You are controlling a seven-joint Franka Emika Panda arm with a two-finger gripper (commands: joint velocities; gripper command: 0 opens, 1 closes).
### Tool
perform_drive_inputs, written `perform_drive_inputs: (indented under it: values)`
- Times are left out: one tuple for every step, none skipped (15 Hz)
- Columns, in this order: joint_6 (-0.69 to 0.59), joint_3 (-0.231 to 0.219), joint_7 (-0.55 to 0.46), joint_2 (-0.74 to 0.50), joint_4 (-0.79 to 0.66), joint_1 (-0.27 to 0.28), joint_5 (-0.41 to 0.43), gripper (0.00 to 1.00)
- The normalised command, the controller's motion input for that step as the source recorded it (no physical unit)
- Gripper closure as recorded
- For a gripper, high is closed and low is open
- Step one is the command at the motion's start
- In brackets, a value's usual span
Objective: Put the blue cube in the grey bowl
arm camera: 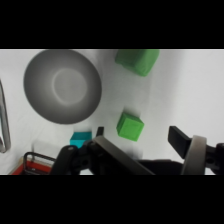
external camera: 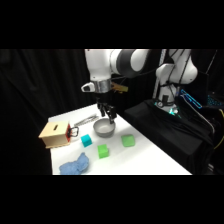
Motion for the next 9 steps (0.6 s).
perform_drive_inputs:
  values:
    - [0.03,0.005,0.0,0.03,0.04,-0.018,-0.034,0.0]
    - [0.02,0.004,-0.05,0.07,0.09,-0.029,-0.001,0.0]
    - [0.01,-0.001,-0.11,0.13,0.16,-0.044,0.011,0.0]
    - [0.02,-0.011,-0.14,0.18,0.24,-0.056,-0.012,0.0]
    - [0.01,-0.015,-0.18,0.22,0.29,-0.066,-0.018,0.0]
    - [0.01,-0.023,-0.2,0.26,0.35,-0.079,-0.023,0.0]
    - [0.01,-0.027,-0.22,0.29,0.4,-0.09,-0.019,0.0]
    - [-0.01,-0.024,-0.22,0.3,0.42,-0.09,-0.034,0.0]
    - [-0.02,-0.017,-0.26,0.33,0.46,-0.097,-0.031,0.0]
